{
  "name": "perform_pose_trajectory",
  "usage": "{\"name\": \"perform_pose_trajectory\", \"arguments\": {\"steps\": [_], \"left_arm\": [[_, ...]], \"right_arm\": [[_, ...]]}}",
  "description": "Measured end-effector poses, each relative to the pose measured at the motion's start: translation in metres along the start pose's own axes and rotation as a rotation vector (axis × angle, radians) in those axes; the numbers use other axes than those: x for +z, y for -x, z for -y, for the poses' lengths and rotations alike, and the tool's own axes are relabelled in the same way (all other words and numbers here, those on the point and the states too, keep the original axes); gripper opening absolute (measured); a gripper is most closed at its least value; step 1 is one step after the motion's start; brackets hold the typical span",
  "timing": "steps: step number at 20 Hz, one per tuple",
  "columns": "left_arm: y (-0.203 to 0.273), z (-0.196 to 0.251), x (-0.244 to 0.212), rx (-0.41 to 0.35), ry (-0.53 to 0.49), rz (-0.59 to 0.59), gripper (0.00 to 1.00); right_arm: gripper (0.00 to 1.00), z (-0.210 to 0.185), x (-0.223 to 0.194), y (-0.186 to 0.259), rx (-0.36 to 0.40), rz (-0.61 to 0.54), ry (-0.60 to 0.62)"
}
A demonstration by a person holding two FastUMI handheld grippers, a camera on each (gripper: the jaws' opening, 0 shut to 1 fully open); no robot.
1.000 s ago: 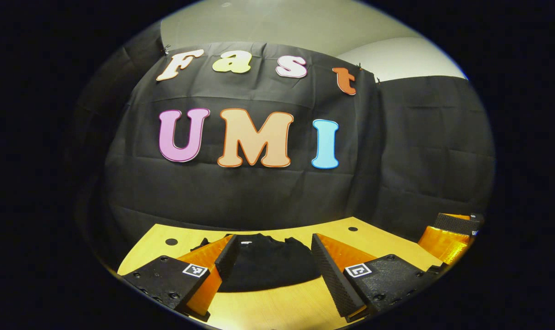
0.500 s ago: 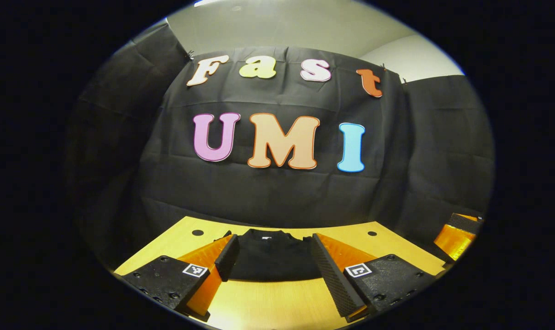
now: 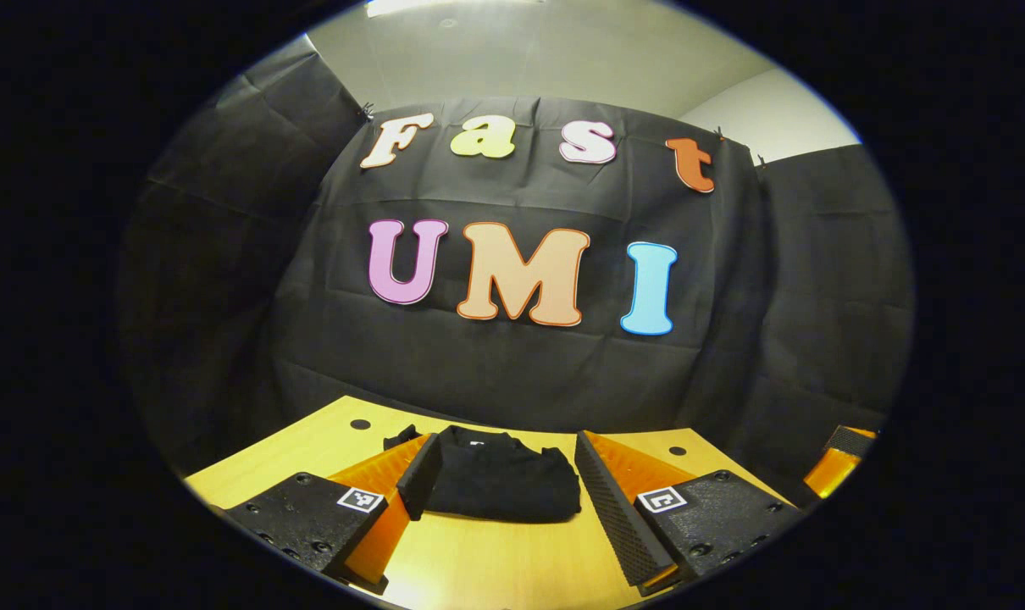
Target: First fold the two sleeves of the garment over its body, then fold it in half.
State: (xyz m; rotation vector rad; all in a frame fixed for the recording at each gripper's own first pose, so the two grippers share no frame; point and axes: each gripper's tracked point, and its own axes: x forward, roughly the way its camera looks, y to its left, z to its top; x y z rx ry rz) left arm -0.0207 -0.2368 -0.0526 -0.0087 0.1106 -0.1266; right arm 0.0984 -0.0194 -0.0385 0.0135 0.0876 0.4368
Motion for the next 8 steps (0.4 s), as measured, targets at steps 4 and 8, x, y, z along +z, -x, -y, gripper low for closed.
{"name": "perform_pose_trajectory", "arguments": {"steps": [4, 8], "left_arm": [[0.011, 0.021, 0.002, -0.009, -0.032, 0.015, 0.91], [0.019, 0.031, -0.002, -0.011, -0.054, 0.014, 0.92]], "right_arm": [[0.97, 0.007, 0.002, 0.005, 0.035, 0.002, -0.010], [0.97, 0.020, 0.006, 0.010, 0.039, 0.013, 0.004]]}}
